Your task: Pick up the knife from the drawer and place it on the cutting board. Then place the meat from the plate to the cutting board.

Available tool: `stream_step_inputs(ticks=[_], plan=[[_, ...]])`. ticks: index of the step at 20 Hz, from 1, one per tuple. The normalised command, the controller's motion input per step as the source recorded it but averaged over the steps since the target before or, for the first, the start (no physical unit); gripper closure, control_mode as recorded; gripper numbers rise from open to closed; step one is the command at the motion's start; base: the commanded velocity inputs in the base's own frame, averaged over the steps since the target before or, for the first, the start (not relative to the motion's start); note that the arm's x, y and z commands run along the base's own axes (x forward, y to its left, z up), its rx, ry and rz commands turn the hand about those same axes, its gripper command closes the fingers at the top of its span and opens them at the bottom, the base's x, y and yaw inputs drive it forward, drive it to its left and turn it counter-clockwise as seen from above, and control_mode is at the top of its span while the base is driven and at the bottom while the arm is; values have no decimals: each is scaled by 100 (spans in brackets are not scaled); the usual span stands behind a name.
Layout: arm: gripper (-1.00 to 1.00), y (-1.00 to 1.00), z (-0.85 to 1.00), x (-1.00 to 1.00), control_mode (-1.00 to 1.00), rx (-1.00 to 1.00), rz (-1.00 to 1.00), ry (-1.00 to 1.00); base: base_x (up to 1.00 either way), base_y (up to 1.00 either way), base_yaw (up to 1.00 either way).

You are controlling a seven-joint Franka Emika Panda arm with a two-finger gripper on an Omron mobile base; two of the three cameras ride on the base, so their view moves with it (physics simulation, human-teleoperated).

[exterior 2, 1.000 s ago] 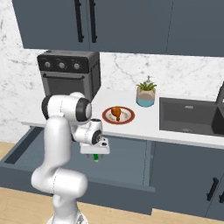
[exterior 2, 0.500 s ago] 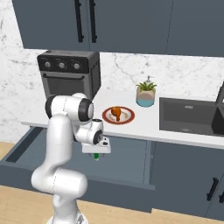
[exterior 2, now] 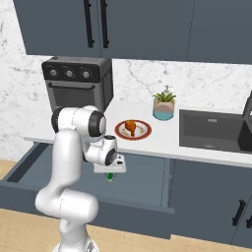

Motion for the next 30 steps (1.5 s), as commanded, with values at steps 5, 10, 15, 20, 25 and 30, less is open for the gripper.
stream_step_inputs(ticks=[5,10,15,20,25,30], plan=[[100,5,-20,-54,-100,0,5,-4,0,0,0],[100,33,8,-64,-100,0,17,1,0,0,0],[100,61,32,-36,-100,0,37,10,0,0,0],[100,47,70,-17,-100,0,44,7,0,0,0],[100,27,100,-40,-100,0,38,6,0,0,0],[100,2,97,-77,-100,2,25,-1,0,0,0]])
